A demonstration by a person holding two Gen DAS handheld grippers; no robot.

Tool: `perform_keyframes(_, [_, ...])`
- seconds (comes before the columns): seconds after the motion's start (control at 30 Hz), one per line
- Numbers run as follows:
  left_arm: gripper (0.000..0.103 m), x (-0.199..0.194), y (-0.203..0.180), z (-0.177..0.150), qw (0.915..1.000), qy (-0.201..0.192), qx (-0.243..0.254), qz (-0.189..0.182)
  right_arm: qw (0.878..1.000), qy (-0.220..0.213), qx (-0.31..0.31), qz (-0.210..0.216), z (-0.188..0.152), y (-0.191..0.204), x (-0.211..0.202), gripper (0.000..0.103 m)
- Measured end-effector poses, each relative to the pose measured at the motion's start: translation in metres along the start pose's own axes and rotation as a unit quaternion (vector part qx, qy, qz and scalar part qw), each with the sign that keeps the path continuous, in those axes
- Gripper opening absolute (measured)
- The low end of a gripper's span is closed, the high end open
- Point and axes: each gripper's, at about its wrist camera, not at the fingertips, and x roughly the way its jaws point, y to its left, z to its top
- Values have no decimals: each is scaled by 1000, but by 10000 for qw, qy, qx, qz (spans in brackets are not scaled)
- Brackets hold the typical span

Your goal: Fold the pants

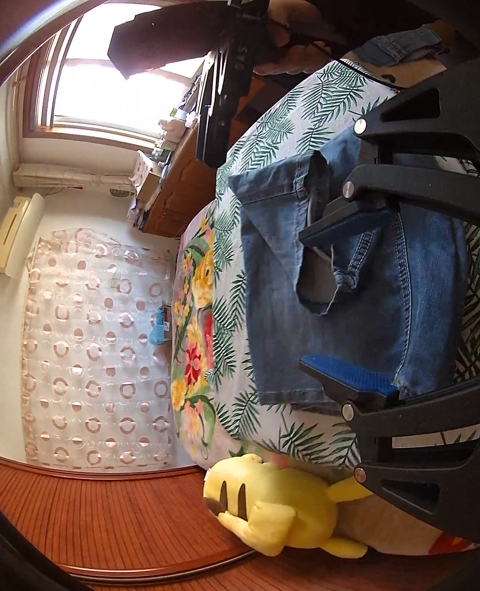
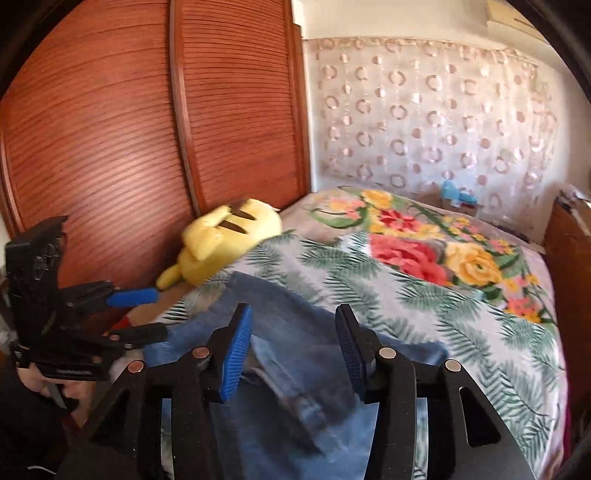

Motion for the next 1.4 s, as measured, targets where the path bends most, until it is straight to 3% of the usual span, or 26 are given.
perform_keyframes(0.2, [62,30,-12,-11,9993,351,103,-79,9981,400,372,-301,-24,3,5,49])
perform_keyframes(0.3, [62,48,-15,-17,9979,592,170,-181,9960,622,564,-301,-31,-2,20,50])
perform_keyframes(0.43, [62,74,-13,-24,9947,1002,187,-169,9932,859,707,-333,-43,0,23,61])
perform_keyframes(0.57, [61,84,-13,-29,9937,1098,159,-154,9894,1092,947,-148,-49,-6,39,62])
perform_keyframes(0.7, [37,81,-19,-26,9945,966,117,-389,9855,1192,1204,91,-56,-9,49,62])
perform_keyframes(0.83, [22,75,-24,-24,9950,849,191,-490,9826,1112,1438,378,-50,-18,52,62])
perform_keyframes(0.87, [18,71,-26,-23,9953,789,206,-519,9824,1098,1454,407,-49,-20,54,58])
perform_keyframes(0.93, [16,63,-30,-19,9963,661,237,-501,9827,1104,1399,506,-46,-21,55,22])
perform_keyframes(1.0, [16,48,-36,-13,9972,470,281,-501,9846,1037,1301,546,-40,-20,51,5])
perform_keyframes(1.07, [14,28,-44,-4,9977,225,326,-546,9871,823,1190,682,-29,-22,42,2])
perform_keyframes(1.27, [11,-33,-62,18,9959,-447,375,-689,9961,-62,749,453,30,-17,-15,2])
perform_keyframes(1.4, [10,-64,-64,18,9946,-739,277,-675,9973,-293,492,459,66,-5,-28,2])
